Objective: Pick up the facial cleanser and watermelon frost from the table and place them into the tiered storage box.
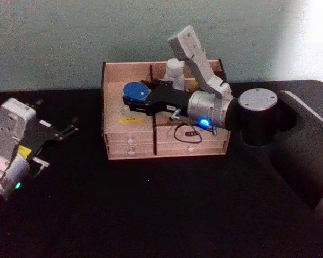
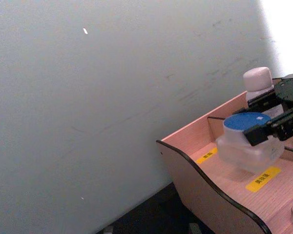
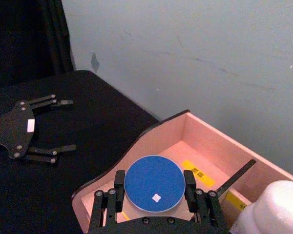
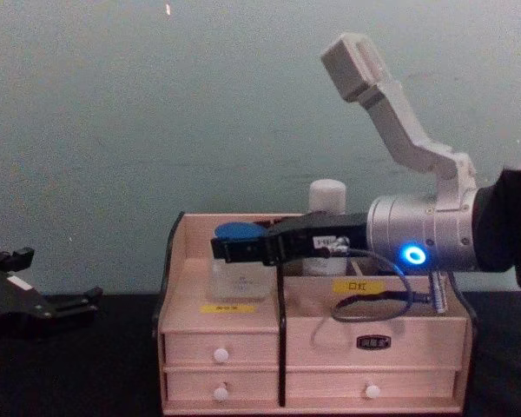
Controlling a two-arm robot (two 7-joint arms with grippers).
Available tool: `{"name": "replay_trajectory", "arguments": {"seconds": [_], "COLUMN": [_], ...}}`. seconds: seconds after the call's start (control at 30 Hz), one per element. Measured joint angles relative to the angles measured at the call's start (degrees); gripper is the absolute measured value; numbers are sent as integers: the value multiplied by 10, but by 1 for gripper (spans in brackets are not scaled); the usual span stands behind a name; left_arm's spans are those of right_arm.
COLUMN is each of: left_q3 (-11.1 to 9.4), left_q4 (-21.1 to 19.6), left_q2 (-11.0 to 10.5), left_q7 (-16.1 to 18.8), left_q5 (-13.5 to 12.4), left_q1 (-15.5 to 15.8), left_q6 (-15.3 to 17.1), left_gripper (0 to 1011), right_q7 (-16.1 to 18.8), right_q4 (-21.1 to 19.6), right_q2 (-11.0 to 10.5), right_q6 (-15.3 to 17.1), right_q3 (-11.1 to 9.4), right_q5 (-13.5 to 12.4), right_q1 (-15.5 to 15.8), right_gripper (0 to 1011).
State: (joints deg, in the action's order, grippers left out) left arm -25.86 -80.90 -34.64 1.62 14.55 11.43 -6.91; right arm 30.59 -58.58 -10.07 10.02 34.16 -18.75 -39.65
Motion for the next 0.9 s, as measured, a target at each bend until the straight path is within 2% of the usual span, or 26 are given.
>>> {"name": "replay_trajectory", "arguments": {"seconds": [0.23, 0.9], "left_q3": [0, 0], "left_q4": [0, 0], "left_q2": [0, 0], "left_q7": [0, 0], "left_q5": [0, 0], "left_q1": [0, 0], "left_q6": [0, 0], "left_gripper": [1001, 1002], "right_q7": [4, 4], "right_q4": [13, 12], "right_q2": [6, 7], "right_q6": [1, 4], "right_q3": [3, 4], "right_q5": [7, 12], "right_q1": [-3, -1], "right_gripper": [712, 716]}}
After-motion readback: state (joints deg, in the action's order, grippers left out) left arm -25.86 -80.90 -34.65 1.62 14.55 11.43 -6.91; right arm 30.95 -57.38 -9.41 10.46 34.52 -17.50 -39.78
